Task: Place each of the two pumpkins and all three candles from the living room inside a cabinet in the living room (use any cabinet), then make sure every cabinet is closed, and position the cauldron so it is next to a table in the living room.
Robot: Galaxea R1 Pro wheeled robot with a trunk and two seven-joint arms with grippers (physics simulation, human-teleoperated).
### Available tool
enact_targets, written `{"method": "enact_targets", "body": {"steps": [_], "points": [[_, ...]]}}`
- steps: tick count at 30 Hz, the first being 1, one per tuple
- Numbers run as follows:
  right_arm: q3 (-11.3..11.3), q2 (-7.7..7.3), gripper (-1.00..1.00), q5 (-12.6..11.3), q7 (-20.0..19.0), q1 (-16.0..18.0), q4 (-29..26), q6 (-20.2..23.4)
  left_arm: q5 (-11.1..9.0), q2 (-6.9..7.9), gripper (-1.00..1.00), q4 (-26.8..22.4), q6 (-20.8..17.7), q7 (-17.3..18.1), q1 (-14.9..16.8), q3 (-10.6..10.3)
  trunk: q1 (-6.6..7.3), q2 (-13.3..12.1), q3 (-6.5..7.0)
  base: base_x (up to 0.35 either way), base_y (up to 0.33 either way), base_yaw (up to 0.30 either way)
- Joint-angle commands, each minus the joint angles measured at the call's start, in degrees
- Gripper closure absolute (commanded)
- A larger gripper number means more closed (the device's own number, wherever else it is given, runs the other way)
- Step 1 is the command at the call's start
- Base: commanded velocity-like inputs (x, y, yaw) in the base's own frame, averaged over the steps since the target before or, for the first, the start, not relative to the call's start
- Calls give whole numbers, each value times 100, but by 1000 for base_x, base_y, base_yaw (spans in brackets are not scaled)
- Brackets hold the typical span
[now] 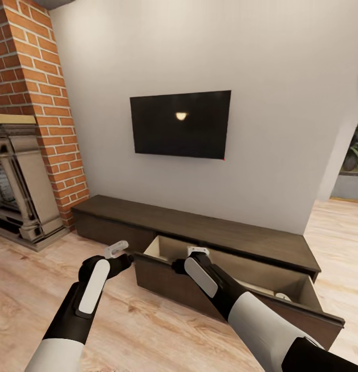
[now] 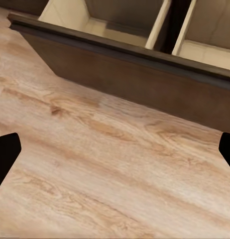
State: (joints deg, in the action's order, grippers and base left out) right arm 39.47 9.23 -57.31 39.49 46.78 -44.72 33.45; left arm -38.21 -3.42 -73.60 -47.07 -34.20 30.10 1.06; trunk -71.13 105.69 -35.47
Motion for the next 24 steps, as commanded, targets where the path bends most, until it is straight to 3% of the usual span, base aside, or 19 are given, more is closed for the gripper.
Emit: {"method": "enact_targets", "body": {"steps": [1, 24], "points": [[17, -2, -100, -44, 52, 6, -11, 10, -61, -3, -100, -5, -13, -51, 5, 8, 23, -38, 12, 0, 0, 257], [105, 26, -100, -44, 85, 6, -20, 8, -72, 0, -100, -76, -13, -51, 5, 17, 528, -961, 348, 0, 0, 271]]}}
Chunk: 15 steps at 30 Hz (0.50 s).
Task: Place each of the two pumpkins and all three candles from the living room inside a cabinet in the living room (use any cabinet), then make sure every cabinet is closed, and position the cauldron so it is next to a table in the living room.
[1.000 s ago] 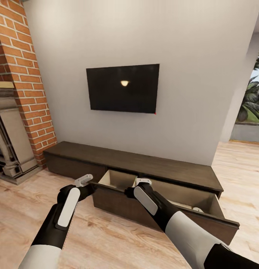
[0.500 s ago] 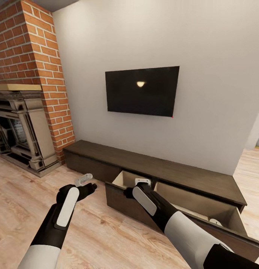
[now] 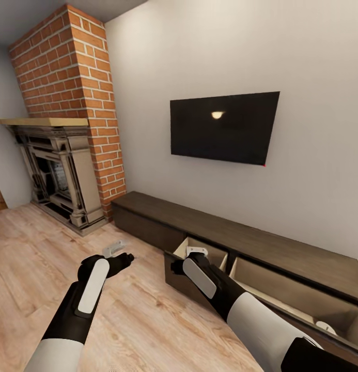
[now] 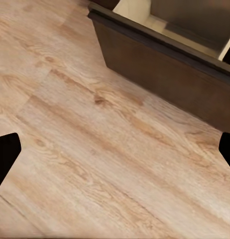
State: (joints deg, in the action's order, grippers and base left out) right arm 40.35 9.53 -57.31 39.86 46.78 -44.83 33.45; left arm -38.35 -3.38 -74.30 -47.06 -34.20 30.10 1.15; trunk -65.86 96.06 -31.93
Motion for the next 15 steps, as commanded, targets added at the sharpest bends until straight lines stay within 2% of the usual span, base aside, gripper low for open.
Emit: {"method": "enact_targets", "body": {"steps": [1, 10, 15], "points": [[17, -3, -100, -43, 48, 6, -8, 7, -59, -5, -100, -5, -13, -51, 5, 8, 23, -38, 7, 0, 0, 271], [17, 0, -100, -43, 29, 6, -16, -10, -64, 11, -100, -62, -13, -51, 5, 16, 23, -38, -31, -1, 0, 271], [17, -3, -100, -43, 22, 6, -16, -29, -236, 41, -100, -77, -13, -51, 5, 25, 23, -38, -53, -129, 54, 268]]}}
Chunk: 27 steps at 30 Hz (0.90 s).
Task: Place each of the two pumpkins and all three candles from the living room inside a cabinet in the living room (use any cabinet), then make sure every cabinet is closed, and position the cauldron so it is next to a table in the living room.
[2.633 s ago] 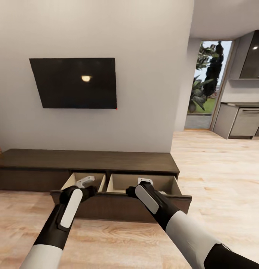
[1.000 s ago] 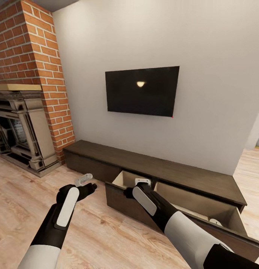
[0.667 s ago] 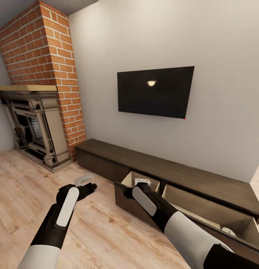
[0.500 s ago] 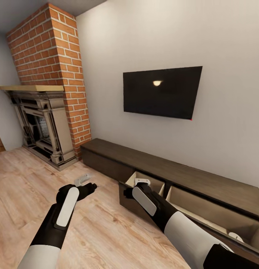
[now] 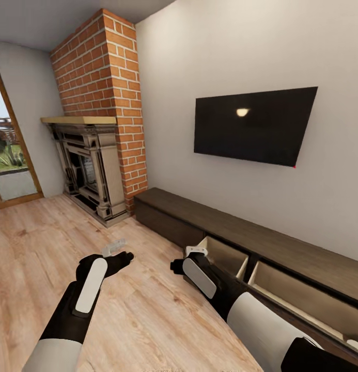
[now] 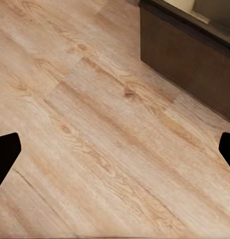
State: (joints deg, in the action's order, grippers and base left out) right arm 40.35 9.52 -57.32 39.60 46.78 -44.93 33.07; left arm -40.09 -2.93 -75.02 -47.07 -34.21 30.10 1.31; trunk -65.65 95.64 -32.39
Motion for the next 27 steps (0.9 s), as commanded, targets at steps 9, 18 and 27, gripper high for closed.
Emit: {"method": "enact_targets", "body": {"steps": [9, 18, 27], "points": [[205, -3, -100, -42, 79, 7, -194, 9, -121, 63, -100, 4, -13, -51, 5, 1, 2, 4, -46, -131, 105, 266], [262, -12, -100, -42, 78, 7, -204, 3, -122, 64, -100, -3, -13, -51, 5, 1, 2, 4, -85, -6, 5, 265], [263, -12, -100, -42, 74, 7, -201, 0, -122, 69, -100, -4, -13, -51, 5, 1, 2, 4, -124, 0, 0, 262]]}}
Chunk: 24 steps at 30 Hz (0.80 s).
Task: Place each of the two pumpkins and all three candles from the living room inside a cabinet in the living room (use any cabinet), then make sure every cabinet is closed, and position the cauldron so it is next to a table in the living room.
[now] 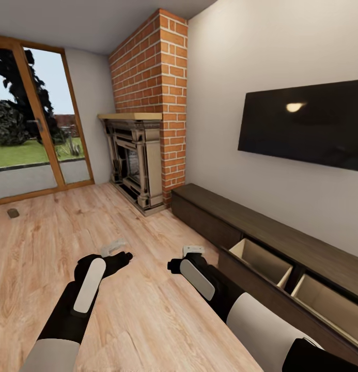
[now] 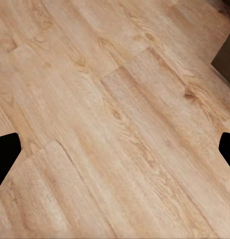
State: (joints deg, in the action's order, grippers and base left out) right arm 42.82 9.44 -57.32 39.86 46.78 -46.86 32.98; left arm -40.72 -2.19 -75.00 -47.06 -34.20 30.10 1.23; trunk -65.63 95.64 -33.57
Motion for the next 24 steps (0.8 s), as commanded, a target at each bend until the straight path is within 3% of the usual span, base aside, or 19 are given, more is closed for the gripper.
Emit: {"method": "enact_targets", "body": {"steps": [1, 7, 14, 24], "points": [[16, -3, -100, -42, 46, 7, -8, 8, -59, -3, -100, -5, -14, -51, 5, 8, 0, 4, -11, 0, 0, 261], [20, -3, -100, -42, 28, 7, -12, 7, -86, 155, -100, 1, -20, -43, 5, 17, 0, 4, -35, 0, 0, 243], [137, -6, -100, -33, 31, 7, -9, 0, -521, 400, -100, 18, -7, -43, 5, 14, 0, 4, -40, 0, 0, 41], [207, -50, -100, -31, 47, 7, 7, -4, -576, 432, -100, 55, 10, -61, 5, -2, 0, 4, -40, 0, 0, 1]]}}
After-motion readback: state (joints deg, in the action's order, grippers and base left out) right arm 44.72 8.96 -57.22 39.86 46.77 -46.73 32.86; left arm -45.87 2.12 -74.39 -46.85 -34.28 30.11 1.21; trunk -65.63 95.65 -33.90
